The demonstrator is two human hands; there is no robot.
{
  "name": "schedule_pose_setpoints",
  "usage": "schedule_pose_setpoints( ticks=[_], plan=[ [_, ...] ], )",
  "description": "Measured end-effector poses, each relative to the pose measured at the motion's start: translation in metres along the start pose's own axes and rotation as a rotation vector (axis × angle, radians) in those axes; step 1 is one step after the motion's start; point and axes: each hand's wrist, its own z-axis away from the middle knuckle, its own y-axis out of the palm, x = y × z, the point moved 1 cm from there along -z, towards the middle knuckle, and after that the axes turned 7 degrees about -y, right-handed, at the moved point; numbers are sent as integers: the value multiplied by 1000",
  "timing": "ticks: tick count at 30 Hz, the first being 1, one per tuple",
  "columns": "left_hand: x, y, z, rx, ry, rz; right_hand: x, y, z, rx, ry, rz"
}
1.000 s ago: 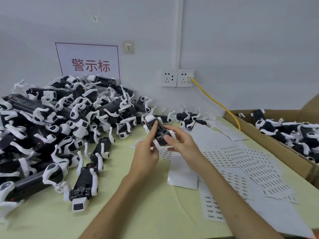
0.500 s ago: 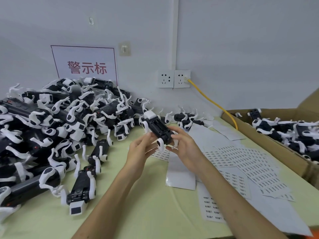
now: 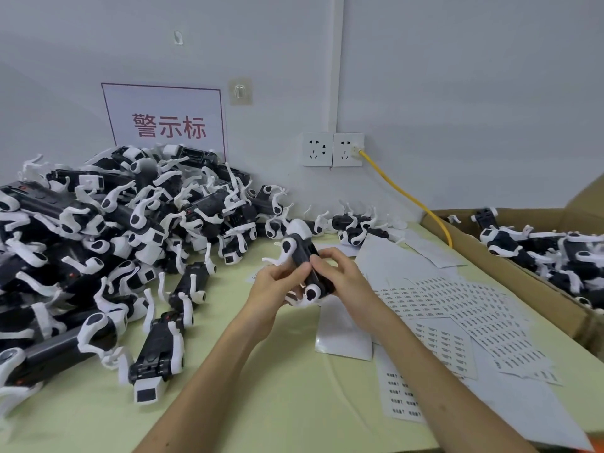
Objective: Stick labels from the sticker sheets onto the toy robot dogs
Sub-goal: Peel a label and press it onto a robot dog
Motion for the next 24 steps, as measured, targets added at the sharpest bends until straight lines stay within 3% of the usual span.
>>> schedule_pose_setpoints(
  ticks=[5, 14, 24],
  plan=[
    [2, 1, -1, 39, 71, -166, 3, 1, 1, -18, 44, 3],
    [-4, -10, 1, 175, 22, -94, 12, -1, 4, 230, 128, -194],
    [-2, -12, -1, 165, -56, 271, 8, -2, 2, 229, 90, -330]
  ],
)
